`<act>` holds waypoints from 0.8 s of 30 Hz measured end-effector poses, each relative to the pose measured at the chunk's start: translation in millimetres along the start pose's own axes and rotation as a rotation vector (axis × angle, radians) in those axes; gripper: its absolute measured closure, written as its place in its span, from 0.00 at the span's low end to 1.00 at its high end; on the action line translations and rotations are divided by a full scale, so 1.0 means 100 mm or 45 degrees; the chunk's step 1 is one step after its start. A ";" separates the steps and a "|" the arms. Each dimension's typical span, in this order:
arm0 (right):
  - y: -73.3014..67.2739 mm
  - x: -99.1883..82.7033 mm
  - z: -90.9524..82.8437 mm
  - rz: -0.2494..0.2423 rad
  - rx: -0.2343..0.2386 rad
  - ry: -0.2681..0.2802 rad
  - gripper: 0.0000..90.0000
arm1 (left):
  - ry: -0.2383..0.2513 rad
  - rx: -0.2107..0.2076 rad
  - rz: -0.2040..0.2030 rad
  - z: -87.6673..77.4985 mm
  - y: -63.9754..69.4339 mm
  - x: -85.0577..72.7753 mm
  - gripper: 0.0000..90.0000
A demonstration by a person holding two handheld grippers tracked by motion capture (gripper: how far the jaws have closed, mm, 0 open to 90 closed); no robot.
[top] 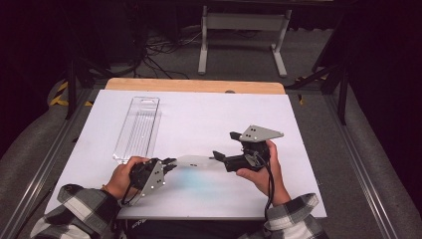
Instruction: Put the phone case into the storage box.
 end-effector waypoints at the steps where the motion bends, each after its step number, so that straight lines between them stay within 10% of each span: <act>1: 0.00 0.00 0.00 0.000 0.000 0.000 0.18 | 0.000 0.000 0.000 0.00 0.00 0.00 0.90; 6: -0.05 0.00 0.00 -0.059 0.006 0.017 0.22 | 0.059 -0.013 -0.169 -0.06 -0.10 -0.04 0.90; 24: -0.11 -0.14 0.17 -0.110 0.028 0.041 0.38 | 0.180 -0.126 -0.432 -0.08 -0.14 -0.08 0.90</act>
Point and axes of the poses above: each handheld gripper's, and its own axes: z roughly forward along the jaws, x roughly out of its top, y roughly to its right, the point moved 3 cm from there along z, roughly forward along the jaws, and after that the axes turned 10 degrees about y, right-handed, at the moved point
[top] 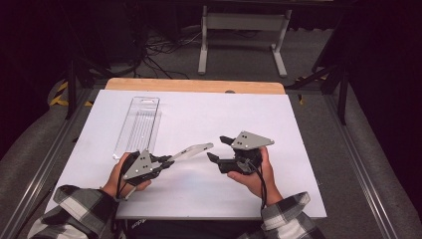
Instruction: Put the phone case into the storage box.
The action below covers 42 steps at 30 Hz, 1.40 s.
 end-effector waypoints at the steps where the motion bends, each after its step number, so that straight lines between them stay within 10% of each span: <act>1: 0.00 -0.01 0.01 0.008 0.002 0.004 0.40 | 0.005 -0.008 -0.014 0.00 0.00 0.00 0.90; 18: -0.03 -0.06 0.12 0.036 0.028 0.035 0.48 | 0.122 -0.101 -0.226 0.02 0.00 0.00 0.90; 42: -0.10 -0.05 0.18 0.032 0.087 0.078 0.72 | 0.140 -0.170 -0.268 0.05 0.04 0.00 0.90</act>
Point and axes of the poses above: each handheld gripper's, and its own axes: z roughly forward along the jaws, x roughly out of its top, y roughly to its right, the point moved 3 cm from there along z, roughly forward along the jaws, and after that the axes turned 10 degrees about y, right-handed, at the moved point
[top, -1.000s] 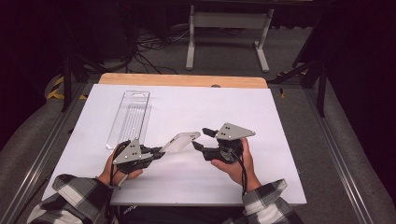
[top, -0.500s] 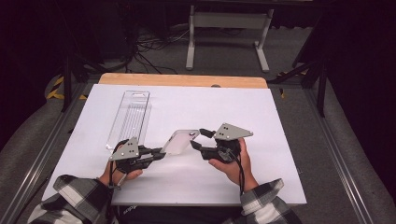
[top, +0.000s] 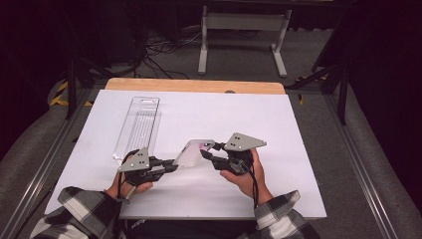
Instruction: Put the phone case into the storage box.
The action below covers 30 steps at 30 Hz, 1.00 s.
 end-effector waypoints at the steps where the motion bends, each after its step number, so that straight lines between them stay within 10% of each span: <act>1: -0.01 0.00 0.00 -0.008 0.006 0.002 0.75 | -0.002 0.000 0.001 0.00 0.00 0.00 0.90; 30: -0.19 0.02 0.00 -0.093 0.134 0.020 0.91 | -0.164 0.023 0.121 0.12 0.05 -0.09 0.77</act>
Point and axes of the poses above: each handheld gripper's, and its own axes: z roughly forward along the jaws, x roughly out of its top, y roughly to its right, the point moved 3 cm from there along z, roughly forward along the jaws, and after that the axes turned 10 degrees about y, right-handed, at the moved point
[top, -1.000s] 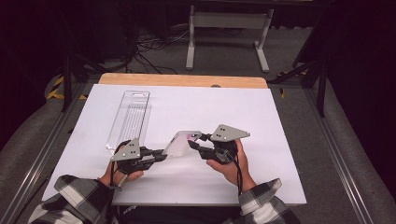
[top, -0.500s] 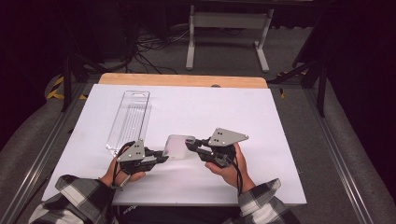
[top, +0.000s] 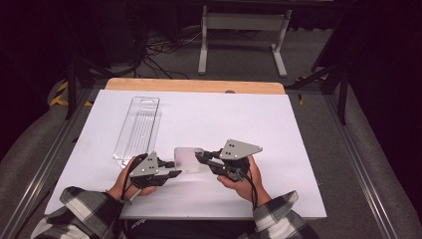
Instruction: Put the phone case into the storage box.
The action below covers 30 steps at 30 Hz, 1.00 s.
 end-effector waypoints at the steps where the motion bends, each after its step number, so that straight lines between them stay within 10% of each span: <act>1: 0.00 0.00 0.00 -0.003 -0.003 0.000 0.91 | -0.005 0.006 0.012 0.00 0.00 0.00 0.75; 30: 0.08 -0.02 -0.02 -0.002 -0.083 -0.010 0.91 | 0.006 0.053 0.027 -0.05 -0.01 0.03 0.58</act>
Point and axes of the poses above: each handheld gripper's, and its own axes: z roughly forward along the jaws, x roughly out of its top, y roughly to its right, the point moved 3 cm from there along z, roughly forward along the jaws, and after that the axes turned 10 degrees about y, right-handed, at the moved point
